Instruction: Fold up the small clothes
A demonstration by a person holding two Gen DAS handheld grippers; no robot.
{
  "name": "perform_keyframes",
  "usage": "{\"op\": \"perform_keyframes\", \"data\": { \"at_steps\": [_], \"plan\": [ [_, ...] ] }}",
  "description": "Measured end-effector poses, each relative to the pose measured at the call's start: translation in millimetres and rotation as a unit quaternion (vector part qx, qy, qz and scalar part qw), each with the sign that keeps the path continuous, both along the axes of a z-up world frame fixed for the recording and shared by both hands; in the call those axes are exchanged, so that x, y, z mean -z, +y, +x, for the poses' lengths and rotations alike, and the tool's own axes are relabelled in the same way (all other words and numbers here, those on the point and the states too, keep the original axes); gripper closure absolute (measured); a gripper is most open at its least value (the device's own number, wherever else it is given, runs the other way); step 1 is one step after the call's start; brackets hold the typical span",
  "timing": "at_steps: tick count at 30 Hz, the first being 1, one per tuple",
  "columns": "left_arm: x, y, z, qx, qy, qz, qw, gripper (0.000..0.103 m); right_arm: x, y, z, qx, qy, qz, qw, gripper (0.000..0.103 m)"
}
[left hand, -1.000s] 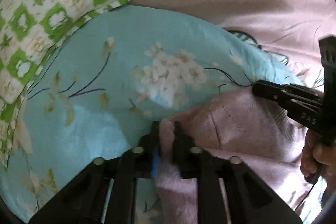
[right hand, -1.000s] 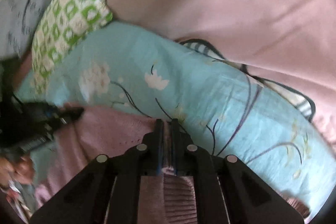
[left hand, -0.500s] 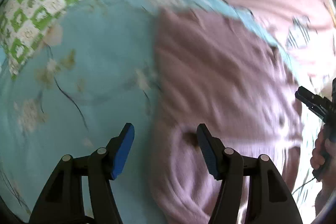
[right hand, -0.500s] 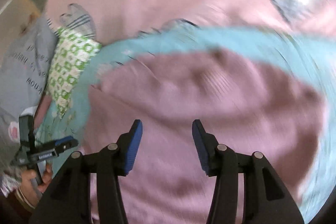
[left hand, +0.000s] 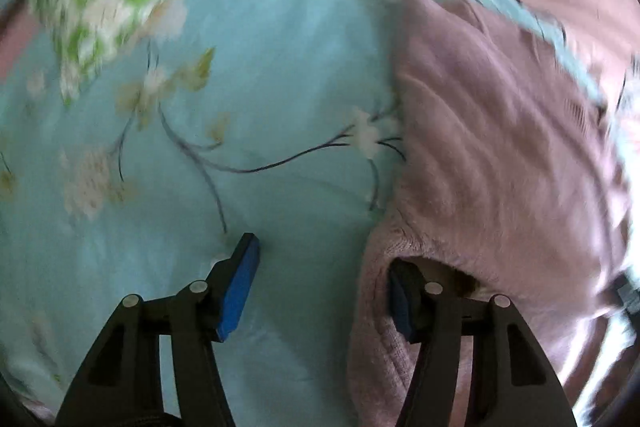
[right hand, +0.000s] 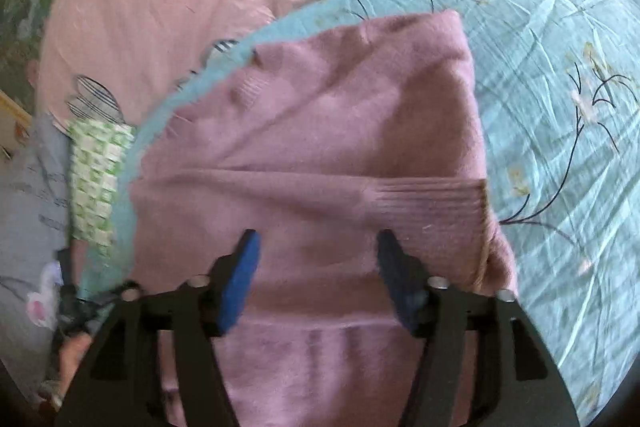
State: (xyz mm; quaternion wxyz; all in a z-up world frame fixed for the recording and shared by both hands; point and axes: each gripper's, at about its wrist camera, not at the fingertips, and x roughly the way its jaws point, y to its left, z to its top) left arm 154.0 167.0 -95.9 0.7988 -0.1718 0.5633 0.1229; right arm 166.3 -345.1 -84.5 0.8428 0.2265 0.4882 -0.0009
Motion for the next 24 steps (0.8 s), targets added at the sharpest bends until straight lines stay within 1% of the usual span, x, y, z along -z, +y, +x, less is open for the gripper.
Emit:
{"op": "perform_keyframes", "data": {
  "at_steps": [1, 2, 3, 5, 7, 10, 11, 12, 14, 15, 17, 18, 19, 21, 22, 24],
  "plan": [
    [0.0, 1.1, -1.5, 0.001, 0.0, -0.001, 1.0, 0.043, 7.5, -2.8, 2.0, 0.002, 0.014, -0.008, 1.0, 0.037],
    [-1.5, 0.1, -3.2, 0.007, 0.001, 0.002, 1.0, 0.042, 16.1, -6.4, 4.7, 0.003, 0.024, 0.0, 1.0, 0.037],
    [-3.5, -1.7, -5.0, 0.012, 0.003, 0.006, 0.9999, 0.042, 18.3, -9.2, 4.9, 0.006, 0.022, 0.011, 1.0, 0.037],
    [-10.4, -1.3, -10.4, 0.027, 0.003, 0.001, 0.9996, 0.042, 7.9, -11.3, 0.9, 0.02, 0.012, 0.028, 0.999, 0.037],
    [-22.9, -1.8, -16.5, 0.059, 0.008, -0.012, 0.9981, 0.045, -8.4, -8.2, -7.6, 0.015, -0.006, 0.036, 0.999, 0.037],
    [-38.7, -24.2, -33.2, 0.12, 0.011, -0.017, 0.9925, 0.044, -31.2, -1.4, -25.3, -0.002, -0.024, 0.043, 0.999, 0.037],
    [-46.3, -36.0, -42.7, 0.144, 0.011, -0.02, 0.9894, 0.044, -39.1, 2.0, -33.4, -0.008, -0.028, 0.042, 0.999, 0.037],
    [-50.9, -45.9, -47.9, 0.157, 0.011, -0.024, 0.9873, 0.043, -45.8, 5.8, -42.5, -0.016, -0.033, 0.041, 0.999, 0.037],
    [-59.9, -71.4, -67.8, 0.195, 0.022, -0.037, 0.9798, 0.039, -54.4, 13.4, -61.8, -0.028, -0.038, 0.035, 0.998, 0.037],
    [-61.2, -90.9, -81.8, 0.219, 0.039, -0.043, 0.974, 0.036, -57.8, 17.9, -72.5, -0.034, -0.039, 0.031, 0.998, 0.037],
    [-61.3, -118.5, -105.5, 0.253, 0.063, -0.048, 0.9642, 0.036, -61.1, 26.7, -90.4, -0.045, -0.035, 0.023, 0.998, 0.037],
    [-58.7, -134.8, -130.7, 0.273, 0.084, -0.051, 0.9569, 0.036, -62.3, 31.7, -103.0, -0.051, -0.032, 0.015, 0.998, 0.037],
    [-54.8, -144.5, -141.5, 0.282, 0.101, -0.056, 0.9526, 0.036, -61.2, 33.5, -112.0, -0.054, -0.03, 0.012, 0.998, 0.037],
    [-40.4, -159.2, -164.5, 0.288, 0.141, -0.086, 0.9432, 0.036, -60.1, 38.8, -133.6, -0.06, -0.022, 0.01, 0.998, 0.037],
    [-35.0, -162.0, -170.4, 0.287, 0.151, -0.102, 0.9403, 0.036, -58.7, 41.3, -144.3, -0.061, -0.017, 0.009, 0.998, 0.037],
    [-24.8, -164.1, -175.8, 0.275, 0.167, -0.124, 0.9388, 0.036, -54.0, 44.8, -165.0, -0.057, -0.008, 0.013, 0.998, 0.037]
  ]
}}
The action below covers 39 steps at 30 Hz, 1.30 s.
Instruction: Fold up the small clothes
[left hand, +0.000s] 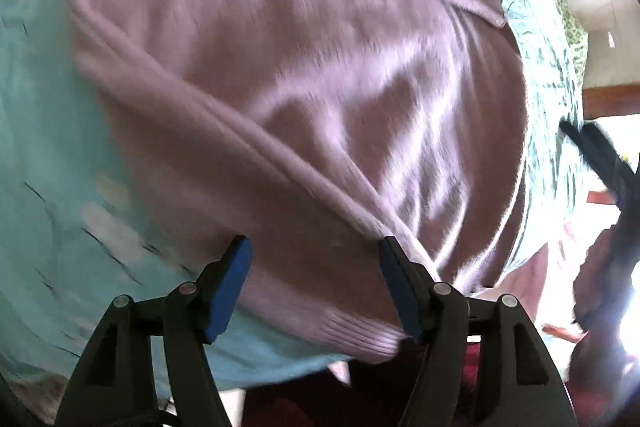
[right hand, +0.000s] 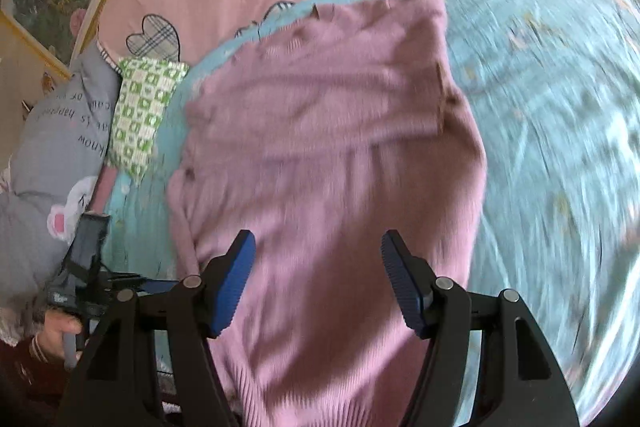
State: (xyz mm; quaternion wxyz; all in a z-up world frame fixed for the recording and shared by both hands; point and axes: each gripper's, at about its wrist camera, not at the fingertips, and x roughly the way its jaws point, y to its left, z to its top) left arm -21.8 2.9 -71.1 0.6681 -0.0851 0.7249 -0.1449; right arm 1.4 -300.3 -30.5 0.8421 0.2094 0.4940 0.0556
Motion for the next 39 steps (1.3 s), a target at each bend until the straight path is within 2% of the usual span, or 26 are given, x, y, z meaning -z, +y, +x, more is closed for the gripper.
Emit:
{"op": "perform_keyframes", "data": {
  "at_steps": [2, 5, 7, 9, 11, 12, 13, 14, 15, 20, 23, 24, 28, 32, 34, 35, 36, 39],
  "plan": [
    [1.4, -2.2, -4.9, -0.021, 0.015, -0.032, 0.9991, 0.036, 6.0, 5.0, -20.0, -0.002, 0.013, 0.0, 1.0, 0.037],
    [-3.5, -4.3, -4.8, -0.039, 0.019, -0.051, 0.9977, 0.036, 14.1, 12.1, -47.2, -0.002, 0.027, -0.003, 1.0, 0.037],
    [-4.4, -2.3, -0.3, -0.041, 0.024, -0.053, 0.9975, 0.036, 19.1, 14.7, -61.6, 0.001, 0.039, 0.004, 0.999, 0.037],
    [1.1, -17.6, 9.3, -0.026, 0.017, -0.035, 0.9989, 0.037, 22.7, 16.5, -75.1, 0.002, 0.047, 0.0, 0.999, 0.037],
    [9.7, -25.3, 10.7, -0.016, 0.01, -0.019, 0.9996, 0.052, 24.7, 15.2, -86.1, 0.006, 0.051, 0.0, 0.999, 0.037],
    [12.7, -25.8, 7.1, -0.014, 0.003, -0.016, 0.9998, 0.071, 26.1, 14.0, -90.6, 0.006, 0.053, 0.002, 0.999, 0.037],
    [17.4, -28.3, 9.3, -0.014, -0.001, -0.021, 0.9997, 0.084, 27.4, 13.2, -94.1, 0.007, 0.055, -0.001, 0.998, 0.037],
    [17.0, -26.4, 6.6, -0.015, -0.003, -0.028, 0.9995, 0.087, 29.2, 12.4, -98.1, 0.007, 0.058, -0.005, 0.998, 0.037],
    [13.2, -22.2, 1.8, -0.016, -0.012, -0.04, 0.999, 0.094, 32.0, 11.4, -101.6, 0.009, 0.063, -0.009, 0.998, 0.037],
    [-16.8, 10.6, -31.3, -0.009, -0.059, -0.052, 0.9969, 0.098, 53.3, 3.6, -116.0, 0.031, 0.099, -0.021, 0.994, 0.037],
    [-32.8, 44.1, -53.1, -0.028, -0.075, -0.048, 0.9956, 0.099, 63.2, 0.2, -122.9, 0.037, 0.112, -0.02, 0.993, 0.037],
    [-35.7, 67.1, -66.2, -0.04, -0.081, -0.041, 0.9951, 0.099, 65.5, -0.2, -124.7, 0.037, 0.113, -0.014, 0.993, 0.037],
    [-20.4, 124.8, -93.9, -0.077, -0.079, -0.007, 0.9938, 0.099, 75.5, 1.5, -121.9, 0.029, 0.111, 0.008, 0.993, 0.037],
    [5.8, 146.0, -101.7, -0.108, -0.066, -0.008, 0.9919, 0.099, 83.5, 2.9, -115.1, 0.023, 0.105, 0.015, 0.994, 0.038],
    [10.8, 148.3, -102.7, -0.113, -0.071, -0.013, 0.991, 0.099, 84.3, 1.8, -113.0, 0.025, 0.102, 0.021, 0.994, 0.046],
    [11.7, 148.2, -102.8, -0.112, -0.074, -0.015, 0.9908, 0.099, 85.0, 0.5, -112.1, 0.025, 0.102, 0.023, 0.994, 0.075],
    [12.7, 146.0, -102.7, -0.108, -0.078, -0.015, 0.9909, 0.099, 87.7, -1.1, -111.3, 0.023, 0.112, 0.026, 0.993, 0.097],
    [12.0, 137.9, -105.1, -0.096, -0.09, -0.015, 0.9912, 0.1, 85.3, -20.3, -121.6, 0.047, 0.124, 0.037, 0.99, 0.098]
  ]
}}
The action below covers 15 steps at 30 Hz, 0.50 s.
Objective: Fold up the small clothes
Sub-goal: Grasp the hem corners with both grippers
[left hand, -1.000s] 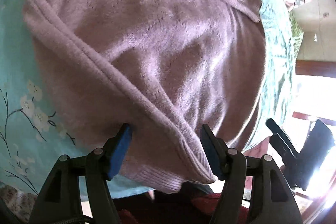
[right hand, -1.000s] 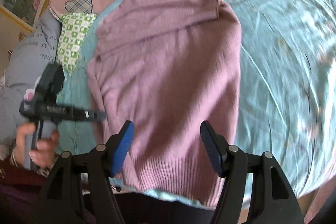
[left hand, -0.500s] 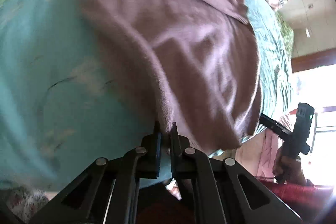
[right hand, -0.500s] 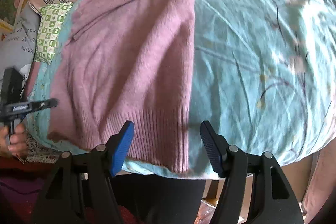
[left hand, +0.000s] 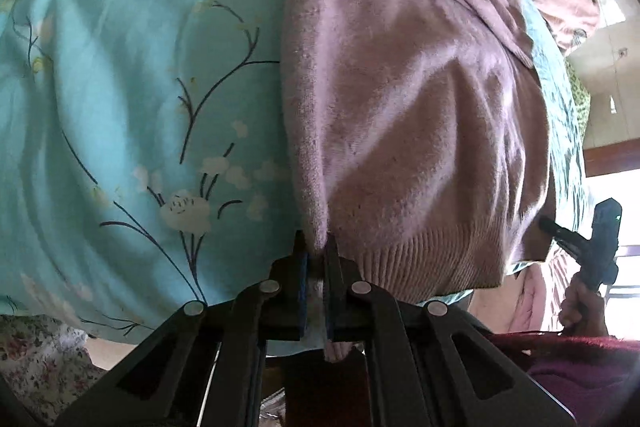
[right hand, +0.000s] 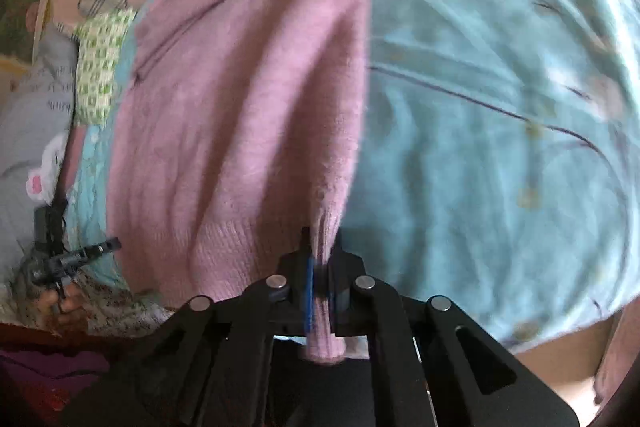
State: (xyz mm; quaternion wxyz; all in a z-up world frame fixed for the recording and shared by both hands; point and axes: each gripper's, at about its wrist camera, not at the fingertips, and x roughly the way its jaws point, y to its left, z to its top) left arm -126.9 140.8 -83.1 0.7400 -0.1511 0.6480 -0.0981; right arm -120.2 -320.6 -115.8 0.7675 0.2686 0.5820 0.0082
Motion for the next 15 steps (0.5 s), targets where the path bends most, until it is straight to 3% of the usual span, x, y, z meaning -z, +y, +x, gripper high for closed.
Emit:
{"op": "perform_keyframes", "data": {
  "at_steps": [5, 11, 15],
  "plan": [
    [15.9, -1.8, -3.5, 0.007, 0.016, -0.006, 0.9998, 0.1, -6.7, -44.5, -37.4, 0.05, 0.002, 0.008, 0.999, 0.098],
    [23.0, 3.7, 5.0, 0.006, 0.035, -0.024, 0.9991, 0.093, 3.8, -29.4, -23.4, 0.035, 0.006, 0.052, 0.998, 0.095],
    [28.5, 6.4, 4.6, -0.01, 0.043, -0.045, 0.998, 0.082, 6.7, -32.2, -24.8, 0.038, 0.004, 0.067, 0.997, 0.094]
  ]
}}
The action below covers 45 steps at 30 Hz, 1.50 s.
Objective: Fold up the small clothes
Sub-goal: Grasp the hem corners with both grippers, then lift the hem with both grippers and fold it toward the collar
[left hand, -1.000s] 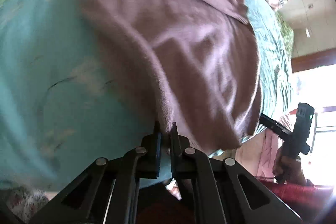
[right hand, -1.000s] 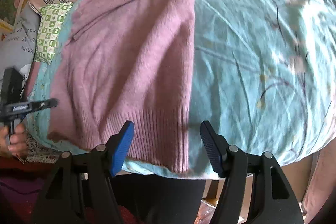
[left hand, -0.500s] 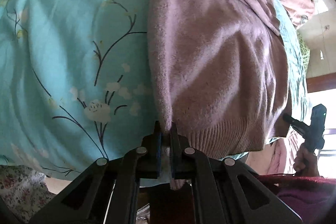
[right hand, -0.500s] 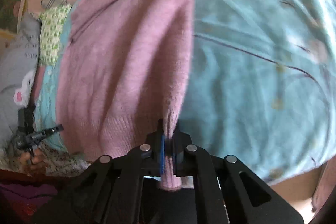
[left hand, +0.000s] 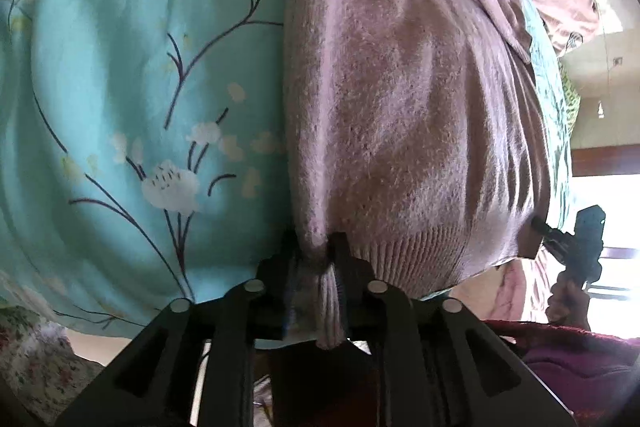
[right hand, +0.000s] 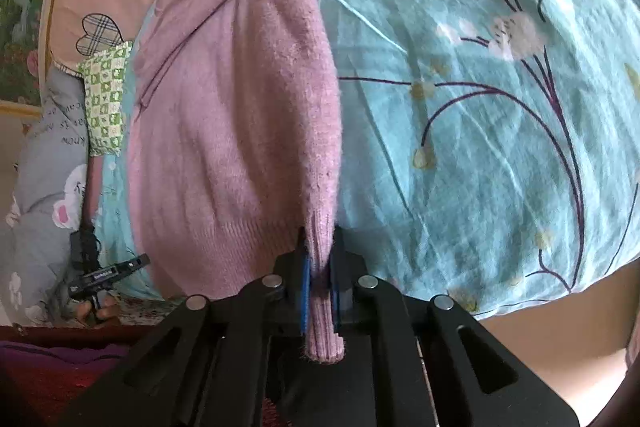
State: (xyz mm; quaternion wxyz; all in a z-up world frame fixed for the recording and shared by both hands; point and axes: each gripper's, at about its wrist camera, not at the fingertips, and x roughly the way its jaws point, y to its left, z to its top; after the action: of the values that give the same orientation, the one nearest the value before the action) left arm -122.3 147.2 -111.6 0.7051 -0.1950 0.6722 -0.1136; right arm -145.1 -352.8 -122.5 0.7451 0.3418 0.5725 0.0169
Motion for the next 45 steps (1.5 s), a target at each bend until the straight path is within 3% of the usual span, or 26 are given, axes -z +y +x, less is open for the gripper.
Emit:
{"op": "perform_keyframes", "data": {
  "at_steps": [3, 5, 6, 7, 12, 15, 18, 21, 24, 31, 37, 40, 45],
  "plan": [
    [0.2, -9.7, -1.1, 0.001, -0.01, -0.002, 1.0, 0.066, 2.7, -3.4, -1.9, -0.002, -0.006, 0.006, 1.0, 0.094],
    [-2.1, -23.0, -2.0, 0.008, -0.018, 0.005, 0.9998, 0.064, 5.6, -3.4, -1.4, -0.002, -0.006, 0.018, 1.0, 0.094],
    [-3.8, -30.2, -3.2, 0.019, -0.027, 0.014, 0.9993, 0.071, 7.4, -1.5, -0.2, -0.003, -0.006, 0.022, 1.0, 0.094],
    [-4.9, -34.2, -4.5, 0.029, -0.033, 0.017, 0.9989, 0.099, 7.7, 0.9, 0.8, -0.007, -0.007, 0.02, 1.0, 0.094],
    [-4.0, -27.0, -14.4, 0.029, -0.045, 0.007, 0.9985, 0.099, 0.3, 6.7, -2.5, -0.037, -0.007, -0.021, 0.999, 0.097],
    [-1.6, -18.1, -15.0, 0.009, -0.042, -0.018, 0.9989, 0.1, 3.9, 0.5, -3.5, -0.033, -0.007, -0.006, 0.999, 0.098],
    [-24.0, -14.2, -18.3, 0.016, -0.084, -0.044, 0.9954, 0.1, -6.2, 8.1, 0.1, -0.048, -0.012, -0.009, 0.999, 0.098],
    [-47.5, -0.9, -17.9, -0.009, -0.12, -0.093, 0.9884, 0.1, -19.7, 4.2, -0.9, -0.038, -0.036, 0.037, 0.998, 0.098],
    [-72.3, 13.4, -7.8, -0.041, -0.153, -0.123, 0.9796, 0.1, -47.3, -7.4, 5.6, -0.012, -0.087, 0.08, 0.993, 0.097],
    [-137.7, 31.7, 69.5, -0.075, -0.251, -0.151, 0.9533, 0.1, -115.4, -23.2, 70.9, 0.002, -0.218, 0.13, 0.967, 0.097],
    [-165.6, 14.9, 171.2, -0.085, -0.311, -0.129, 0.9377, 0.1, -135.0, -39.7, 163.0, 0.013, -0.269, 0.126, 0.955, 0.097],
    [-158.1, 11.0, 219.0, -0.102, -0.316, -0.123, 0.9353, 0.1, -130.2, -50.6, 218.6, 0.018, -0.273, 0.112, 0.955, 0.097],
    [-124.1, 3.5, 286.0, -0.139, -0.289, -0.094, 0.9424, 0.1, -104.0, -65.9, 302.6, 0.033, -0.246, 0.085, 0.965, 0.097]
  ]
}}
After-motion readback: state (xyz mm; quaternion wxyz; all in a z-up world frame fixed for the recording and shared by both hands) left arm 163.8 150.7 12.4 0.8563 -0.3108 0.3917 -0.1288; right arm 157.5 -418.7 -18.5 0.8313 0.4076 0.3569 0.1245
